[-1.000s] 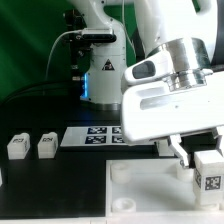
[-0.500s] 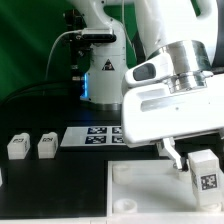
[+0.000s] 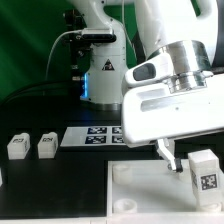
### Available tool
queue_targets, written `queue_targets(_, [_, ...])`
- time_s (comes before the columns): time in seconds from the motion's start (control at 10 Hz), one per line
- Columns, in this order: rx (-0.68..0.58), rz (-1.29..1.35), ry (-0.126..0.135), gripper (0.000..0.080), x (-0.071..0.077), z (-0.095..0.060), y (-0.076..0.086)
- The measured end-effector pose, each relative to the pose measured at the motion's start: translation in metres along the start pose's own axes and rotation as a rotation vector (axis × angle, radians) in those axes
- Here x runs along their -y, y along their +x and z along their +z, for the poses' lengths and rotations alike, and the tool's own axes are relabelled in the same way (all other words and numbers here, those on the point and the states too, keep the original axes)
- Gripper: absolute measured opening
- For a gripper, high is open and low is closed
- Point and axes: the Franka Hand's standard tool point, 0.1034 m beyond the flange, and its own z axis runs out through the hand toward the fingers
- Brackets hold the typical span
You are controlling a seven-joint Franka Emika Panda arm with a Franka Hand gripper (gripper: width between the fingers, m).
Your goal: Assemble one leg
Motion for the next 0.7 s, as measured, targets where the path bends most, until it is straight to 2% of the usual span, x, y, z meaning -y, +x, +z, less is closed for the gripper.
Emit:
queue_targets(0.1, [-0.001, 0.0, 0.0, 0.0649, 0.0, 0.0, 0.0])
queue_targets(0.2, [0.087, 0.001, 0.016, 0.0649, 0.002, 0.005, -0.014])
queue_targets(0.4, [0.089, 0.001, 0.017, 0.0649, 0.002, 0.004, -0.011])
queue_targets(0.5, [0.119, -0.001, 0.022, 0.0649, 0.002, -0.002, -0.004])
queue_targets(0.7, [0.222, 0.0, 0.045, 0.0649, 0.004, -0.009, 0.01])
